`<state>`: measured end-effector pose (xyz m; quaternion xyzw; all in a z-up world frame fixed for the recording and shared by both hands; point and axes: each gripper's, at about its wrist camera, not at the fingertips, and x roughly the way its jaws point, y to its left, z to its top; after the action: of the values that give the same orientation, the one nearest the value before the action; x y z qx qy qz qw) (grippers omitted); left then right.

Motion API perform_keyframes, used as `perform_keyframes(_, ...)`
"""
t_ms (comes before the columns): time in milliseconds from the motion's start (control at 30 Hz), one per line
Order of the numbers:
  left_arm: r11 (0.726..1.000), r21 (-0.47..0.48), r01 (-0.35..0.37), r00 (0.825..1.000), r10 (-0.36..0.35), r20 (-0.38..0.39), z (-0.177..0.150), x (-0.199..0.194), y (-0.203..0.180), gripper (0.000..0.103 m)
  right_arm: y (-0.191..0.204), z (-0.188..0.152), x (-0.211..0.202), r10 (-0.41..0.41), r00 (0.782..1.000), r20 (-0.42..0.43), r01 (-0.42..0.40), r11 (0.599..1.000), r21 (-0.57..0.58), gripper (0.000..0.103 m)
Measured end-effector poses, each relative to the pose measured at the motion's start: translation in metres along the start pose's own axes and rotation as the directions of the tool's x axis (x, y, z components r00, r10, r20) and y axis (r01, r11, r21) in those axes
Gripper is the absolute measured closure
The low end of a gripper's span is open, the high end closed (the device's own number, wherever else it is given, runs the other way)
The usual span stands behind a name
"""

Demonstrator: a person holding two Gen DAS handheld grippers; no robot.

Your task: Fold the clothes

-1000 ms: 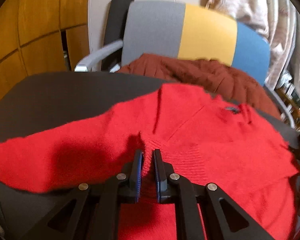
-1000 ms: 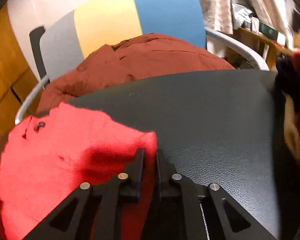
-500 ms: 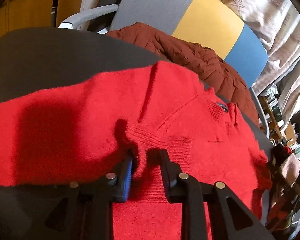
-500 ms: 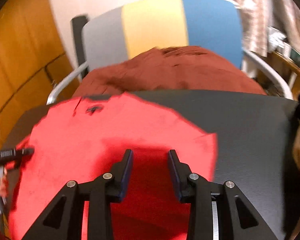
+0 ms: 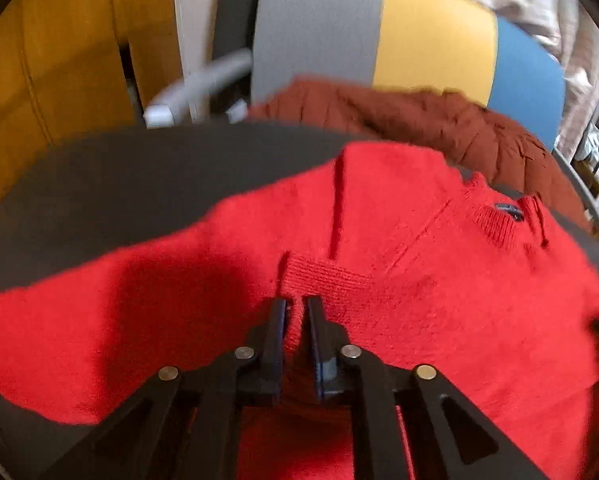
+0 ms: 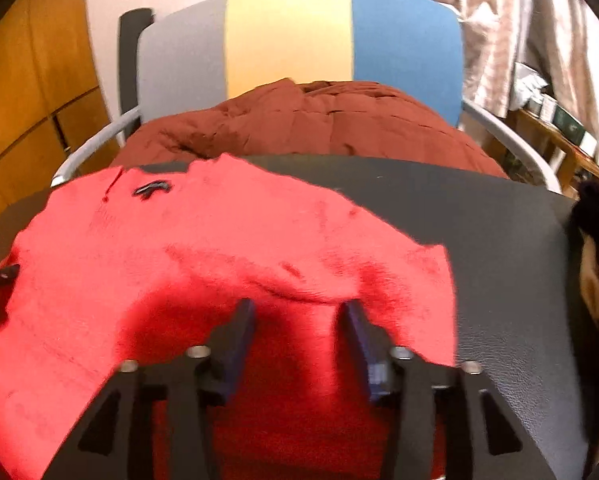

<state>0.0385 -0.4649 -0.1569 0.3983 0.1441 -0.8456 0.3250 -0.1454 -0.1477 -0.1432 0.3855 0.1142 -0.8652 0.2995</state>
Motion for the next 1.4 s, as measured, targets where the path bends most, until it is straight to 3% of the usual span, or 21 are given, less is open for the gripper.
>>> perform_keyframes(233,1.000,-0.003,-0.027,1.000,0.027,0.009,-0.004,0.003,0.000,0.089,-0.001,0.001,0.007,0.005,1.000,-0.002,-0.005,1.000,-0.003,0.039)
perform_keyframes(367,0.997,0.026,-0.079,0.997,0.079,0.010,-0.006,-0.001,-0.012,0.089,-0.005,0.001,0.008,0.024,1.000,-0.004,-0.024,1.000,0.007,0.039)
perform_keyframes(433,0.998,-0.060,-0.020,1.000,0.020,-0.007,-0.005,-0.008,0.005,0.087,-0.004,0.001,0.007,0.014,1.000,-0.004,-0.014,1.000,-0.002,0.039)
perform_keyframes(500,0.979,-0.196,0.057,0.998,-0.063,-0.024,-0.001,-0.016,0.031,0.070,-0.003,0.001,0.007,0.012,1.000,-0.005,-0.012,1.000,-0.005,0.039)
perform_keyframes(533,0.963,-0.260,0.078,0.996,-0.086,-0.020,-0.002,-0.022,0.045,0.070,-0.003,0.001,0.007,0.014,1.000,-0.006,-0.014,1.000,-0.003,0.039)
perform_keyframes(633,0.920,-0.393,0.011,1.000,-0.016,-0.008,-0.001,-0.045,0.102,0.068,-0.001,0.001,0.007,0.003,1.000,-0.006,-0.003,1.000,-0.010,0.039)
perform_keyframes(700,0.873,-0.483,-0.064,0.997,0.041,-0.059,-0.003,-0.050,0.146,0.065,0.000,0.001,0.007,-0.006,1.000,-0.005,0.005,1.000,-0.014,0.039)
perform_keyframes(733,0.834,-0.542,-0.102,0.994,0.058,-0.098,-0.008,-0.050,0.171,0.064,0.000,0.000,0.006,-0.010,1.000,-0.004,0.009,1.000,-0.015,0.039)
perform_keyframes(867,0.657,-0.697,-0.286,0.956,0.147,-0.254,-0.030,-0.049,0.257,0.063,0.002,-0.001,0.006,-0.025,1.000,-0.004,0.025,1.000,-0.019,0.038)
perform_keyframes(1000,0.601,-0.687,-0.407,0.913,0.241,-0.330,-0.035,-0.046,0.295,0.056,0.002,0.000,0.006,-0.027,1.000,-0.005,0.027,0.999,-0.019,0.037)
perform_keyframes(1067,0.608,-0.644,-0.465,0.884,0.272,-0.381,-0.036,-0.037,0.303,0.056,0.002,0.000,0.006,-0.025,1.000,-0.005,0.025,1.000,-0.017,0.037)
perform_keyframes(1167,0.620,-0.614,-0.488,0.869,0.279,-0.409,-0.037,-0.026,0.305,0.056,0.002,0.000,0.006,-0.026,1.000,-0.005,0.026,1.000,-0.016,0.037)
perform_keyframes(1267,0.651,-0.558,-0.515,0.854,0.331,-0.403,-0.035,-0.022,0.294,0.058,0.003,0.000,0.006,-0.032,0.999,-0.004,0.032,0.999,-0.020,0.037)
perform_keyframes(1300,0.659,-0.557,-0.506,0.860,0.334,-0.387,-0.035,-0.022,0.292,0.070,0.003,0.000,0.007,-0.035,0.999,-0.003,0.035,0.999,-0.021,0.036)
perform_keyframes(1400,0.691,-0.547,-0.473,0.879,0.335,-0.338,-0.033,-0.020,0.284,0.092,0.003,-0.001,0.007,-0.032,0.999,-0.001,0.032,0.999,-0.016,0.035)
